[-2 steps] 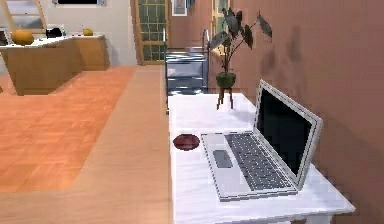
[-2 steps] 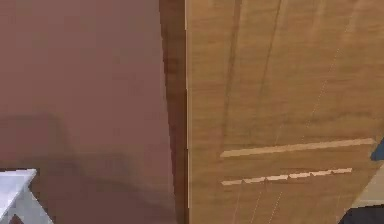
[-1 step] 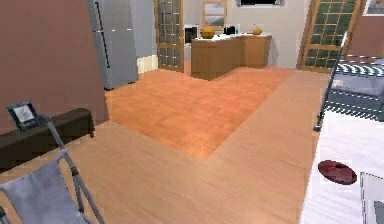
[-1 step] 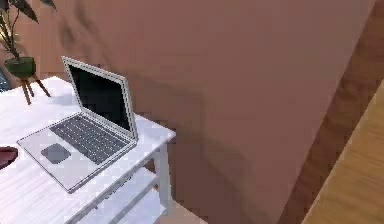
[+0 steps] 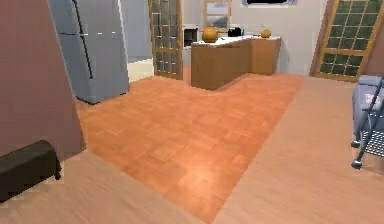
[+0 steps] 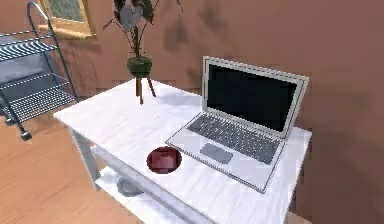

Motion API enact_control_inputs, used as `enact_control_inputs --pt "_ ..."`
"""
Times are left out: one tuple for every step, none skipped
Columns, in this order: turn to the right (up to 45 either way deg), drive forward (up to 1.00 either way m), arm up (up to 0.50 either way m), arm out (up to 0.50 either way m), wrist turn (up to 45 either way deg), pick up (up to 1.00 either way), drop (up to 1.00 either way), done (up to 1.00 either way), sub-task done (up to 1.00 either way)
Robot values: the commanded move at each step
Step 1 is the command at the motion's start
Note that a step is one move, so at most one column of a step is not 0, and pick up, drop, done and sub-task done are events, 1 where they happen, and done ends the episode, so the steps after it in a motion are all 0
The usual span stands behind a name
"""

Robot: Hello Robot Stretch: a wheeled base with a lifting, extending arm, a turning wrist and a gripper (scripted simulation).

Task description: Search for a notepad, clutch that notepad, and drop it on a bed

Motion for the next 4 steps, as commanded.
enact_control_inputs --pt "-45.0 0.00 0.00 0.00 0.0 0.00 0.00 0.00 0.00" --pt "-3.0 0.00 0.00 0.00 0.0 0.00 0.00 0.00 0.00" --pt "0.0 1.00 0.00 0.00 0.0 0.00 0.00 0.00 0.00" --pt "0.0 0.30 0.00 0.00 0.0 0.00 0.00 0.00 0.00"
